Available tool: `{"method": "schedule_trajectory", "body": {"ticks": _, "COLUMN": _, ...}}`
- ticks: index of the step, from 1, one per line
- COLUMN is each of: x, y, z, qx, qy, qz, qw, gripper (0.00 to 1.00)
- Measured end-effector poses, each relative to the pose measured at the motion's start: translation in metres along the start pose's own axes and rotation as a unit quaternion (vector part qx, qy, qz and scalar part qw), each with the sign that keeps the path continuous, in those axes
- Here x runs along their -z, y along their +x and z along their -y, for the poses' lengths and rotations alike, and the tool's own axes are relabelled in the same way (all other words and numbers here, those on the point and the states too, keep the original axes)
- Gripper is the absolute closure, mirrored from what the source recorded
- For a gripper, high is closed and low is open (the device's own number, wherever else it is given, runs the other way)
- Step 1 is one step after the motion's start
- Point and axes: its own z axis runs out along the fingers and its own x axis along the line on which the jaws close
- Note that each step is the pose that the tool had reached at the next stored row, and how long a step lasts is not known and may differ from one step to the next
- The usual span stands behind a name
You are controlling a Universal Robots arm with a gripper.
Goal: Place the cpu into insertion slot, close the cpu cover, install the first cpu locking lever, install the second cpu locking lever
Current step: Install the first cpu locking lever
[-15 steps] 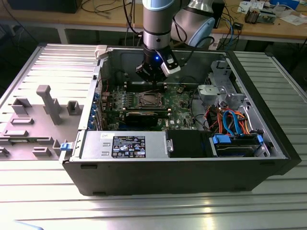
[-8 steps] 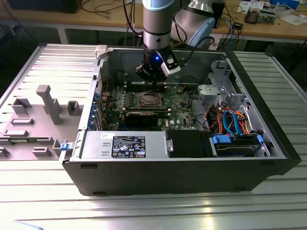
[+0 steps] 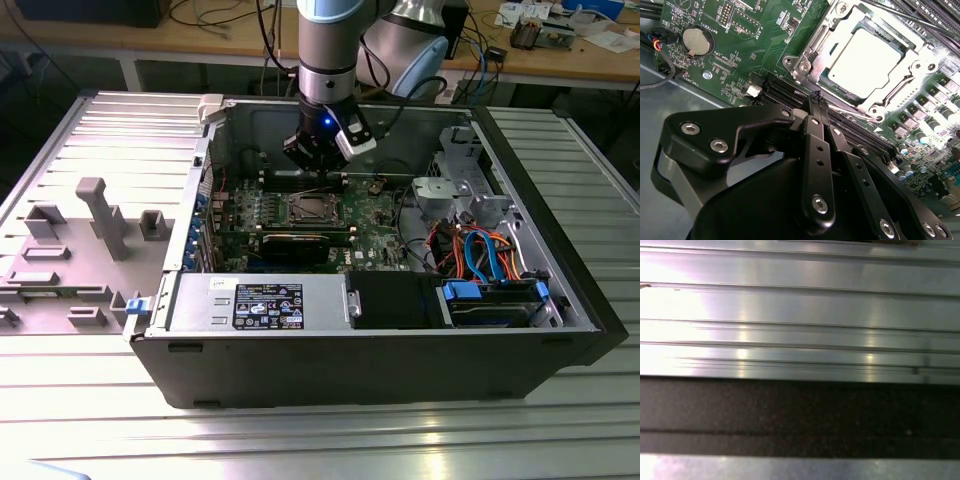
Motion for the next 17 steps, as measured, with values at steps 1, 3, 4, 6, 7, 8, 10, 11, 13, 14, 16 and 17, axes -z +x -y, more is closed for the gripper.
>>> {"method": "schedule_trajectory", "body": {"ticks": 1, "x": -0.0003, "y": -0.0001, "z": 0.0, "qx": 0.0, "qy": -0.0001, "qz": 0.0001, "qw": 1.0, "gripper": 0.89}}
{"method": "schedule_trajectory", "body": {"ticks": 3, "x": -0.0007, "y": -0.0002, "z": 0.0, "qx": 0.0, "qy": 0.0, "qz": 0.0, "qw": 1.0, "gripper": 0.89}}
{"method": "schedule_trajectory", "body": {"ticks": 4, "x": -0.0012, "y": -0.0002, "z": 0.0, "qx": 0.0, "qy": -0.0001, "qz": 0.0001, "qw": 1.0, "gripper": 0.89}}
{"method": "schedule_trajectory", "body": {"ticks": 6, "x": -0.0027, "y": -0.0006, "z": 0.0002, "qx": 0.0, "qy": 0.0, "qz": -0.0001, "qw": 1.0, "gripper": 0.89}}
{"method": "schedule_trajectory", "body": {"ticks": 7, "x": -0.0031, "y": -0.0007, "z": 0.0002, "qx": 0.0, "qy": 0.0, "qz": -0.0001, "qw": 1.0, "gripper": 0.89}}
{"method": "schedule_trajectory", "body": {"ticks": 8, "x": -0.004, "y": -0.0012, "z": 0.0003, "qx": 0.0, "qy": 0.0, "qz": -0.0001, "qw": 1.0, "gripper": 0.89}}
{"method": "schedule_trajectory", "body": {"ticks": 10, "x": -0.0058, "y": -0.0023, "z": 0.0005, "qx": 0.0, "qy": 0.0, "qz": 0.0, "qw": 1.0, "gripper": 0.89}}
{"method": "schedule_trajectory", "body": {"ticks": 11, "x": -0.0069, "y": -0.0028, "z": 0.0006, "qx": 0.0, "qy": 0.0, "qz": 0.0, "qw": 1.0, "gripper": 0.89}}
{"method": "schedule_trajectory", "body": {"ticks": 13, "x": -0.0086, "y": -0.0036, "z": 0.0007, "qx": 0.0, "qy": 0.0, "qz": 0.0, "qw": 1.0, "gripper": 0.89}}
{"method": "schedule_trajectory", "body": {"ticks": 14, "x": -0.0092, "y": -0.004, "z": 0.0007, "qx": 0.0, "qy": 0.0, "qz": 0.0, "qw": 1.0, "gripper": 0.89}}
{"method": "schedule_trajectory", "body": {"ticks": 16, "x": -0.0106, "y": -0.0046, "z": 0.001, "qx": 0.0, "qy": 0.0001, "qz": -0.0001, "qw": 1.0, "gripper": 0.89}}
{"method": "schedule_trajectory", "body": {"ticks": 17, "x": -0.0107, "y": -0.0046, "z": 0.0012, "qx": 0.0, "qy": 0.0001, "qz": -0.0001, "qw": 1.0, "gripper": 0.89}}
